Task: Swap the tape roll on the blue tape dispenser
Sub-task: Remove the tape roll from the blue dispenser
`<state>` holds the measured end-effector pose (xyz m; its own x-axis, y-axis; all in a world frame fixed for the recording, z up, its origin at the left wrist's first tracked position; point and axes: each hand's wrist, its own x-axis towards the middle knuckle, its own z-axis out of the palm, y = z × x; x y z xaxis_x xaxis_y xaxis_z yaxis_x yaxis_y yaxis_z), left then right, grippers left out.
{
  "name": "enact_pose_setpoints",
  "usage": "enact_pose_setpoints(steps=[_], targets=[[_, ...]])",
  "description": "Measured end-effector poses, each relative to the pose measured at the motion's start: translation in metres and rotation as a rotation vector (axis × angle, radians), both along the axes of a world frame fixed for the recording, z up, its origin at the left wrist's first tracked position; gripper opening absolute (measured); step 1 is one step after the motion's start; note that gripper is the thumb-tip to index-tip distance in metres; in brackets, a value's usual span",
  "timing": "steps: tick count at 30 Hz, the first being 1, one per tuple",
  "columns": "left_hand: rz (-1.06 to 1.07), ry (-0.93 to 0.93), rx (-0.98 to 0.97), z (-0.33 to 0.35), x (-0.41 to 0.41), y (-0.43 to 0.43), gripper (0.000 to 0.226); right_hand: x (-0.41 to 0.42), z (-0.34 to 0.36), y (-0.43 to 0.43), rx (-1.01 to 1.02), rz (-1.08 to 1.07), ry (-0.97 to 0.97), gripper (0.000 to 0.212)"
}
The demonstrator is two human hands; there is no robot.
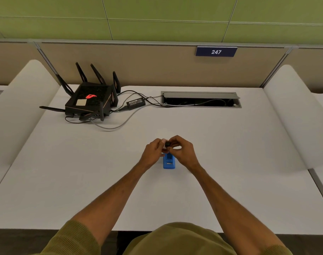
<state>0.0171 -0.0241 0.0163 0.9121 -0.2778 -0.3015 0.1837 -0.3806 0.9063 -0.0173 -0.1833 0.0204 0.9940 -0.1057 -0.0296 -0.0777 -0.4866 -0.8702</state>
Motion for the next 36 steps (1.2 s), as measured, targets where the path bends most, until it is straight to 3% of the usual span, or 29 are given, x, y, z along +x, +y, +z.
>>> enact_pose_setpoints(steps=[7,14,19,24,36], targets=[[0.031,-0.037,0.002,-0.005,0.002,0.002,0.039,0.003,-0.004,-0.007,0.004,0.008,0.033,0.022],[0.088,-0.254,0.206,-0.012,0.001,0.012,0.035,0.005,-0.006,-0.012,-0.008,0.025,0.038,0.023],[0.012,-0.235,0.408,-0.025,-0.006,0.026,0.050,0.003,-0.010,-0.011,0.009,0.019,0.046,0.022],[-0.012,-0.282,0.534,-0.036,-0.015,0.042,0.041,0.002,-0.015,-0.008,0.035,0.015,0.077,0.023],[0.007,-0.301,0.619,-0.047,-0.017,0.055,0.040,0.000,-0.019,-0.009,-0.014,0.008,0.090,0.024]])
